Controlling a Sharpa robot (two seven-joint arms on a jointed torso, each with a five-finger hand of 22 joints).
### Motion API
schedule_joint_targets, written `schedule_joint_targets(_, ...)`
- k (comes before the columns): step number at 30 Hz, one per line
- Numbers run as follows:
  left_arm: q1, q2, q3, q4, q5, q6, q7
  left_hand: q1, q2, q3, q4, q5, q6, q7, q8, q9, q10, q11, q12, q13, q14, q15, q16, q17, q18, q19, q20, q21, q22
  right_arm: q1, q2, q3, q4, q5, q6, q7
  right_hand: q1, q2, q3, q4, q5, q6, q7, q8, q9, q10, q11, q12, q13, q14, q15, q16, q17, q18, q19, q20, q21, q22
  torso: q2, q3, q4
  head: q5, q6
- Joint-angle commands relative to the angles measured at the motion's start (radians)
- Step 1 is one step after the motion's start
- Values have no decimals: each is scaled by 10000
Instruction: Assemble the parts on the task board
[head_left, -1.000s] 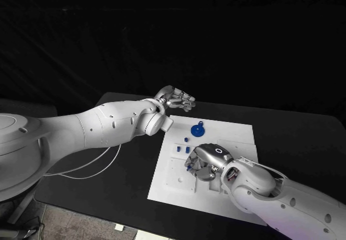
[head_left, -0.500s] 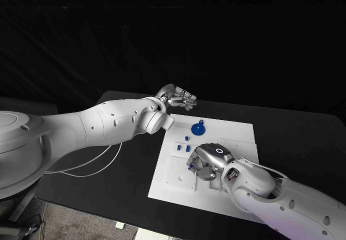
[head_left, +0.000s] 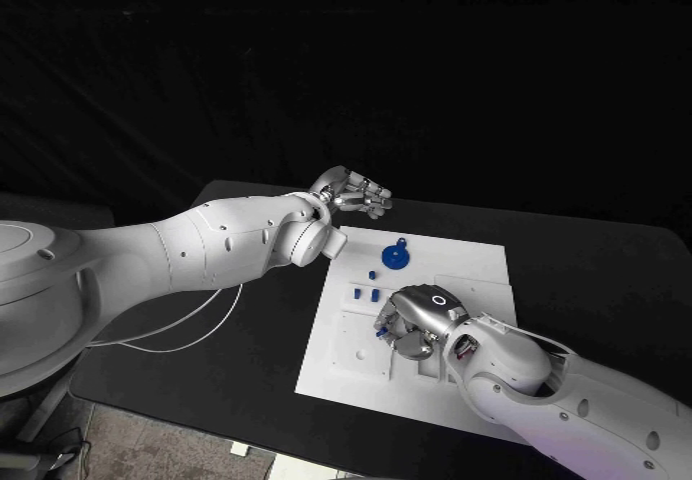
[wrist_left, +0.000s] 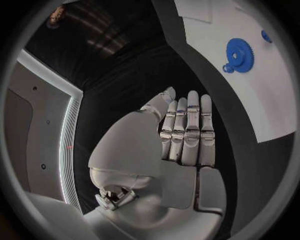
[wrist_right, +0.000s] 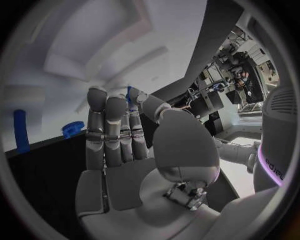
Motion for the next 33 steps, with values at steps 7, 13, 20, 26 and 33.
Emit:
schedule_joint_targets(7,17,-4,11,10,71,135,18,5,97,-66,12,32,20,9,-35,-6,-16,9,8,7,32,10,-13,7,56,55,4,-42,-9,-47,-92,-17,106,-161,72,-105,-39,9,56,-5,-30,60,-3,66,22,200,-98,50,10,-2,-82,69,-15,124,379,-78,48,18,0,6,7,11,-31)
schedule_joint_targets(13,17,-13,11,0,71,147,0,1,97,-69,10,25,6,12,-35,-6,-34,14,9,7,18,16,-12,5,64,61,10,-41,-45,-67,-168,-15,254,-149,-1,-140,-40,5,57,-7,-54,72,-7,67,28,214,-103,51,11,-2,-84,87,-25,125,382,-80,57,26,-2,6,-2,12,-61)
schedule_joint_targets(20,17,-20,11,-26,71,183,-48,-15,102,-69,23,21,-7,11,-34,-5,-59,21,10,8,1,24,-12,4,71,68,19,-44,-99,-72,-274,-14,360,-158,78,-236,-39,8,66,-7,-58,74,-7,66,30,215,-103,50,11,-4,-86,98,-32,125,384,-81,77,33,-3,1,-6,-9,-99)
schedule_joint_targets(26,17,-19,11,-52,71,191,-62,-22,97,-73,29,19,-10,12,-33,-5,-61,23,10,7,-5,27,-12,4,77,78,22,-41,-124,-73,-307,-14,414,-194,186,-304,-42,-2,81,-7,-56,75,-9,65,35,221,-105,50,11,-11,-87,117,-51,124,383,-82,100,46,-2,6,-6,-26,-108)
schedule_joint_targets(33,17,-10,11,-58,71,205,-72,-22,97,-73,29,19,-10,12,-33,-5,-61,23,10,7,-5,27,-12,4,77,78,22,-41,-124,-72,-226,-14,388,-387,412,-413,-44,-8,91,-4,-57,71,-8,63,37,222,-104,49,11,-15,-86,131,-61,122,381,-82,123,59,-3,-5,-1,-58,-121)
